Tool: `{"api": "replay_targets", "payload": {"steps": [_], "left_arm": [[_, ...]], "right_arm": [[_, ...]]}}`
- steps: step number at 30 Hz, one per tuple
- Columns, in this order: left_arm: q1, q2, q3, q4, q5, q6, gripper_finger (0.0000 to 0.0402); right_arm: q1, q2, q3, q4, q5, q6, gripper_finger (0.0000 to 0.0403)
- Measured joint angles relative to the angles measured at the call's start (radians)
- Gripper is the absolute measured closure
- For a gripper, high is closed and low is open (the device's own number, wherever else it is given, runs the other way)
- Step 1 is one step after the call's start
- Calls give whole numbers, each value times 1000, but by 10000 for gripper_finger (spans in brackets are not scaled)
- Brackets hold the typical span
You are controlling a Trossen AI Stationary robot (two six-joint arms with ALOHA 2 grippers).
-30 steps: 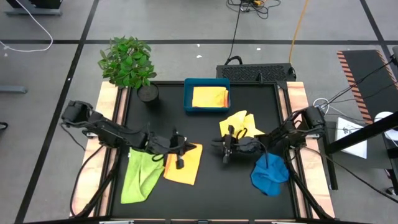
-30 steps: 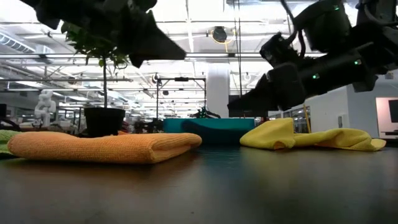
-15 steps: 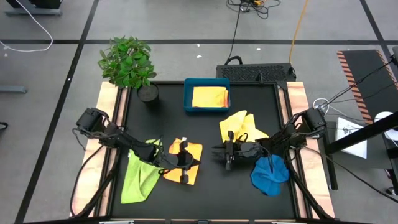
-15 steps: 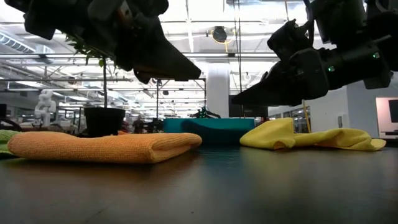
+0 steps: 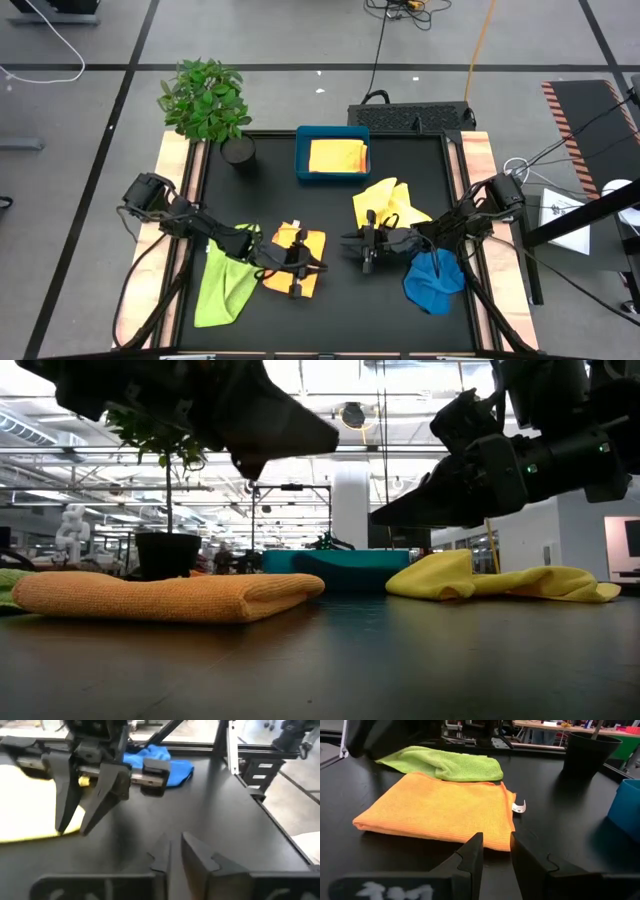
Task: Fold microfiber towels
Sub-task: Put the orange microfiber towel into the blue bin
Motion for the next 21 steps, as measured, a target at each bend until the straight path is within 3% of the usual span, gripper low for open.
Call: {"api": "replay_targets", "payload": {"steps": [7,12,18,21], "left_arm": [[37,-25,3,-57,0,2,246],[35,-54,120,-376,-26,29,178],[-17,-37,296,-716,-91,43,157],[-55,-34,340,-776,-96,13,162]], "right_arm": [[0,0,0,0,0,4,312],[0,0,0,-2,0,6,312],[-2,0,0,-1,1,6,312],[-2,0,0,-8,1,6,312]]}}
